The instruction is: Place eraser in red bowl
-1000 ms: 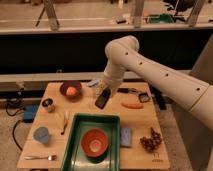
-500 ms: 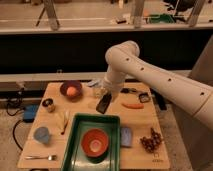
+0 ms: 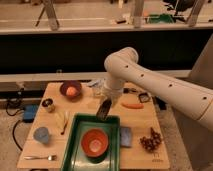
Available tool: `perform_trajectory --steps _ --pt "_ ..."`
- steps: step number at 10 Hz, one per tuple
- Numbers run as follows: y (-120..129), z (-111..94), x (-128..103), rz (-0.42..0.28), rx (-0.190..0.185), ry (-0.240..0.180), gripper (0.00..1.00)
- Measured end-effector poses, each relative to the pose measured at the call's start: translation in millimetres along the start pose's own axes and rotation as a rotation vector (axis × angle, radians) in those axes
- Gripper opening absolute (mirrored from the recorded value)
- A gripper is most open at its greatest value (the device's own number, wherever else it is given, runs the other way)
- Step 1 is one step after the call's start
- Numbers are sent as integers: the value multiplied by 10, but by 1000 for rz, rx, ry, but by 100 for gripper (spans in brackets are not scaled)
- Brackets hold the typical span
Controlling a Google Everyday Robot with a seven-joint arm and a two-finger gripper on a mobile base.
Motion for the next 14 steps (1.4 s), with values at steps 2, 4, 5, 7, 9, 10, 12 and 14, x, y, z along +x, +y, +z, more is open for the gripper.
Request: perform_trajectory --steps 2,4,5,7,9,10,12,14 --pt "26 29 -118 -11 -5 -3 2" --pt "3 94 -241 -29 -10 -6 2" --pt "-21 138 -319 -44 -13 -9 2" --pt "-4 162 -369 -50 -16 -12 2" --pt "-40 269 -519 -71 -21 -21 2" --pt "-70 364 -619 -81 -24 -27 2" --pt "-112 446 -706 -101 -34 -33 2" --pt "-112 509 -736 -109 -35 -38 2"
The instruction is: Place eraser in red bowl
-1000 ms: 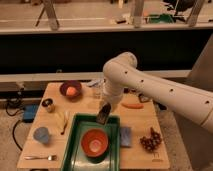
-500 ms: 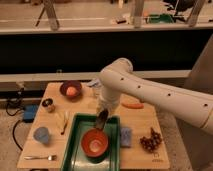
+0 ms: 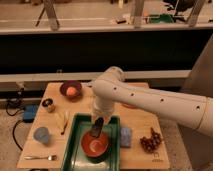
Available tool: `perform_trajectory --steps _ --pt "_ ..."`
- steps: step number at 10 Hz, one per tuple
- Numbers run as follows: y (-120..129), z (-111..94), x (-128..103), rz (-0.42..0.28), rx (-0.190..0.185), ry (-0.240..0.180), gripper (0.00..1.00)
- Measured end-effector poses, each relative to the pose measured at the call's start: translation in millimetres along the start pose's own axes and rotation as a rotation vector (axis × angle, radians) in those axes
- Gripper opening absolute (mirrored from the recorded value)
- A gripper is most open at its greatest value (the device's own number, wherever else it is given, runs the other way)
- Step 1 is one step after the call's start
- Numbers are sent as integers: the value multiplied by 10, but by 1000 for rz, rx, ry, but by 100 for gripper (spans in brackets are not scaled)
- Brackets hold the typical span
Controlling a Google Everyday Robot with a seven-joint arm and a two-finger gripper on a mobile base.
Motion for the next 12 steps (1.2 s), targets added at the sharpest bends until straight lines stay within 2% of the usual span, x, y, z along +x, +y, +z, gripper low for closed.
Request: perform_trajectory --steps 2,12 --pt "-44 144 -50 -14 -2 -6 2" --pt "-128 427 -111 -50 -7 -22 2"
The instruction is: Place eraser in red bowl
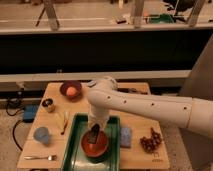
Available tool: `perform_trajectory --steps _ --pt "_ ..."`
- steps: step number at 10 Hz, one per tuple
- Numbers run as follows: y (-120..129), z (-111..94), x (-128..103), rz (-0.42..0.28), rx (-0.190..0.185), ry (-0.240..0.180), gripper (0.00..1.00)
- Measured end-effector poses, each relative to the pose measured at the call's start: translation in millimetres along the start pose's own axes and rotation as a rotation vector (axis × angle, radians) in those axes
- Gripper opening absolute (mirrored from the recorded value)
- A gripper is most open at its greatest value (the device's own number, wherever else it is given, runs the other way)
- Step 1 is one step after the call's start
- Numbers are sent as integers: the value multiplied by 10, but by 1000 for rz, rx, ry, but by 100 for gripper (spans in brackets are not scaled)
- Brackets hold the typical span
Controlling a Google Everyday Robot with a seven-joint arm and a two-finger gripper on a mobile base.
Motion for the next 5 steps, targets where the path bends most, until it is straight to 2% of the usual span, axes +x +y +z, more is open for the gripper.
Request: perform_trajectory --steps 5 --pt "-60 121 -21 -24 7 -6 2"
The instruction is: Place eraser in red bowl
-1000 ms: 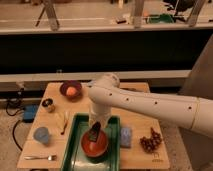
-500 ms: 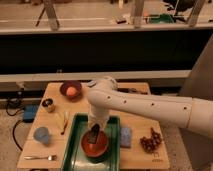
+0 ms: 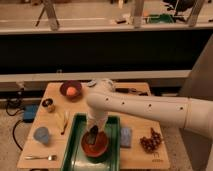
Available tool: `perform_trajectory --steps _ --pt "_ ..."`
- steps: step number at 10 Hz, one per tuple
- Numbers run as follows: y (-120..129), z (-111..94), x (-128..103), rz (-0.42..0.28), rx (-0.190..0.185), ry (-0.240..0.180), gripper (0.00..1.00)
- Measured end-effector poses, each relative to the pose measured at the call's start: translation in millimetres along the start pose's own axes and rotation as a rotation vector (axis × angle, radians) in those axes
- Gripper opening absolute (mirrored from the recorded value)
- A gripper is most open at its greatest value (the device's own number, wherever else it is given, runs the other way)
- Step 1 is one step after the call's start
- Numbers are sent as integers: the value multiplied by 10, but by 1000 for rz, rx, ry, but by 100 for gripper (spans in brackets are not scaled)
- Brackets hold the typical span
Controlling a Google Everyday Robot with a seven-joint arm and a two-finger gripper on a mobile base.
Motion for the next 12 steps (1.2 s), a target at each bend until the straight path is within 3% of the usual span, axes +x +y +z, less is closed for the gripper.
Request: perform_trajectory --steps 3,5,7,11,12 --pt "-25 62 -14 -12 5 -5 15" --pt "-55 102 -28 -23 8 -10 17" --pt "-55 127 -36 -29 14 -15 31" --pt "-41 164 -54 -39 23 -26 33" --pt "-37 172 -58 -40 26 -28 40"
